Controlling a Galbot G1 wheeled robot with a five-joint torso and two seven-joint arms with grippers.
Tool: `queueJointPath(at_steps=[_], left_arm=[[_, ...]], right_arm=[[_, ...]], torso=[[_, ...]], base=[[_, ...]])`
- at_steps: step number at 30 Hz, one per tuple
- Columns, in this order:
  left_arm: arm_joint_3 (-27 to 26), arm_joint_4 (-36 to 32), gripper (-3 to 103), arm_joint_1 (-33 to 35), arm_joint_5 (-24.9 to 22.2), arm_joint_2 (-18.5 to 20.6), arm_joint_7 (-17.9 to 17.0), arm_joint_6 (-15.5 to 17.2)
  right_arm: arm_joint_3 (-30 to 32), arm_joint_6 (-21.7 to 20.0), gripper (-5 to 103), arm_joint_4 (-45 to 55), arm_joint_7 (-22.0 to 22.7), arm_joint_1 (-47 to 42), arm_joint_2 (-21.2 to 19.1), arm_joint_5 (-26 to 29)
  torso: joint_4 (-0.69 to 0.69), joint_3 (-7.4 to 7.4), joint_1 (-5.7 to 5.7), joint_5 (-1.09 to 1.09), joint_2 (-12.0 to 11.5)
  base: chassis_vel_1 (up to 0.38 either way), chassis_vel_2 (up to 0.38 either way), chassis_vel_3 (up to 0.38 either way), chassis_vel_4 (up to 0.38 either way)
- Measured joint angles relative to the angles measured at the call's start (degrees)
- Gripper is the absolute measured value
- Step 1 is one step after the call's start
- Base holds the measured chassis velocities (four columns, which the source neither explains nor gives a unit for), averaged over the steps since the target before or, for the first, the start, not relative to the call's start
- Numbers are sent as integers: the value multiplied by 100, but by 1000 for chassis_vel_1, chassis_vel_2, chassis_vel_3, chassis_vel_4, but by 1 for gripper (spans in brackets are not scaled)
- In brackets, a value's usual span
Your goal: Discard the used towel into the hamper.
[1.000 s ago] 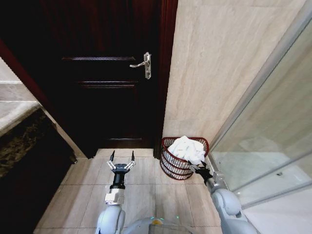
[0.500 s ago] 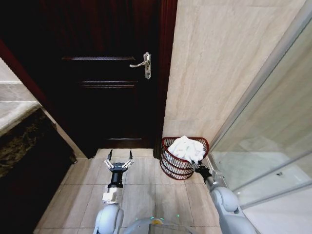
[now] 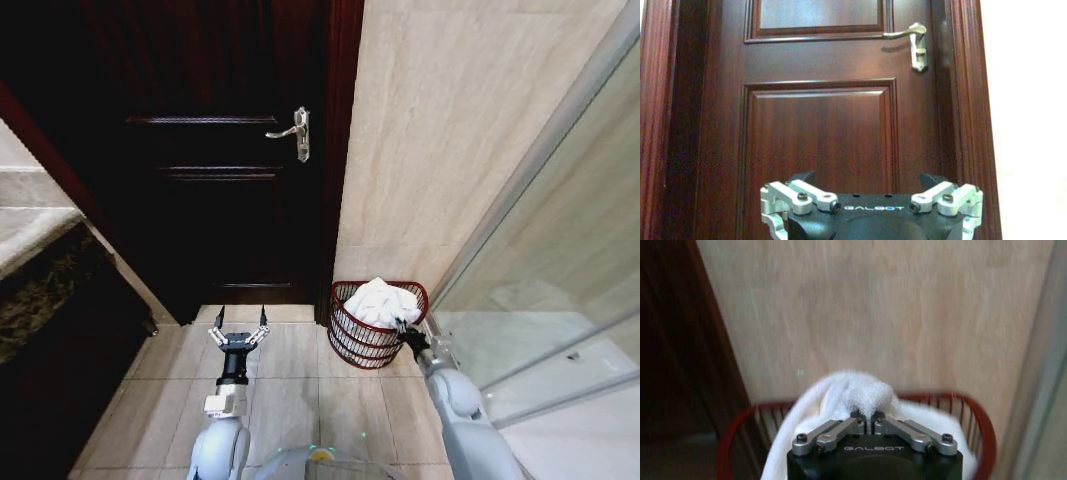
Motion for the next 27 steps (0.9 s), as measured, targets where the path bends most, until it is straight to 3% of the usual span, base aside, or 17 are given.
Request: queueJointPath(at_steps=[4,6,11,17,27], left_arm=[[7,11,100,-8,5,0,2,0],[-5,9,100,-9,5,0,2,0],[-71,-14,100,5,7,0,0,-18],[-105,-76,100,67,9,0,-50,-65],[-280,-230,100,208,9,0,-65,-128]], right_arm=[[-99,-298,2,-174,25,434,-98,42],[-217,-669,2,-288,50,645,-230,76],[-366,-1430,2,-447,-403,867,-554,-3],[-479,-1808,2,-739,-783,1181,-721,-108],[-888,-2304,2,-1514,-905,1852,-960,-118]], torso=[[0,0,0,0,0],[0,0,0,0,0],[-1,0,0,0,0],[-1,-1,0,0,0],[0,-1,0,-1,0]], base=[[0,0,0,0],[0,0,0,0],[0,0,0,0],[0,0,0,0],[0,0,0,0]])
